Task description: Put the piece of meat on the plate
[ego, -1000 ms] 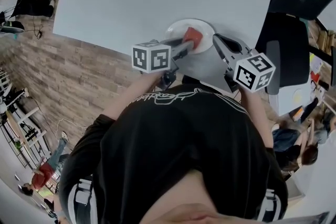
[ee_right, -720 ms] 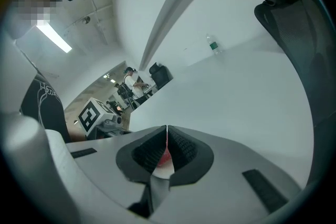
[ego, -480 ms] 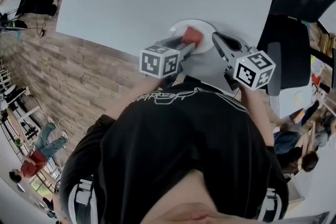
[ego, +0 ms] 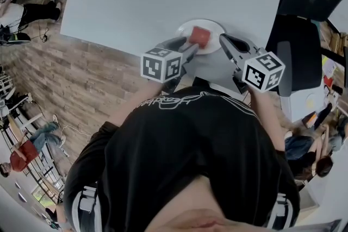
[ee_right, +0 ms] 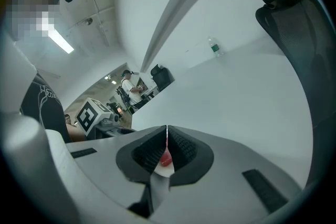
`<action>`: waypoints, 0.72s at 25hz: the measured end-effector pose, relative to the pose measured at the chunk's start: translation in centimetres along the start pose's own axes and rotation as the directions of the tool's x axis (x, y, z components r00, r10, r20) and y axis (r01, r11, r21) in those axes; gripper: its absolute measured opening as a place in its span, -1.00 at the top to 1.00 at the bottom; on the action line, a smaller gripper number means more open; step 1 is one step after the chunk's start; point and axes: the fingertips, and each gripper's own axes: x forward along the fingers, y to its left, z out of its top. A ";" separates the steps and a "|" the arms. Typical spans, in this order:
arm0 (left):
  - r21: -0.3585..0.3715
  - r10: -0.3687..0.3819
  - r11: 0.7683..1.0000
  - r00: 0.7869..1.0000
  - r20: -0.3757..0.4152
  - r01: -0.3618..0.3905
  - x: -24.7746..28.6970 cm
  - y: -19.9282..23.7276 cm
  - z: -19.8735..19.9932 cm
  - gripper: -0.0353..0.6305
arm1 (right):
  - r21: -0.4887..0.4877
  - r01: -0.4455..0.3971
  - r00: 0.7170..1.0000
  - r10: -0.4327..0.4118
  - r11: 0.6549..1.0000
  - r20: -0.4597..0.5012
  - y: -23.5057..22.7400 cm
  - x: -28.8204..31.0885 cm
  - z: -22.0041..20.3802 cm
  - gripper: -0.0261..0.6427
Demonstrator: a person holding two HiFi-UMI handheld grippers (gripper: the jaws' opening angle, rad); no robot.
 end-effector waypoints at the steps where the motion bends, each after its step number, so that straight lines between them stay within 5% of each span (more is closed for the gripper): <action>1: 0.003 -0.005 1.000 1.000 0.013 0.005 -0.5 -0.1 0.3 0.32 | -0.004 0.002 1.000 -0.002 1.000 -0.001 0.2 -0.1 0.0 0.89; 7: 0.122 -0.052 0.992 0.995 0.087 0.041 -3.5 -2.6 2.5 0.35 | -0.063 0.035 0.999 -0.035 0.997 0.008 1.7 -1.5 0.6 0.89; 14: 0.232 -0.135 0.969 0.973 0.188 0.090 -8.8 -5.7 4.1 0.79 | -0.116 0.065 0.996 -0.058 0.991 0.066 6.0 -3.4 2.1 0.89; 18: 0.247 -0.224 0.955 0.949 0.224 0.167 -12.9 -7.2 3.9 0.87 | -0.153 0.071 0.993 -0.055 0.986 0.102 10.1 -4.1 2.5 0.89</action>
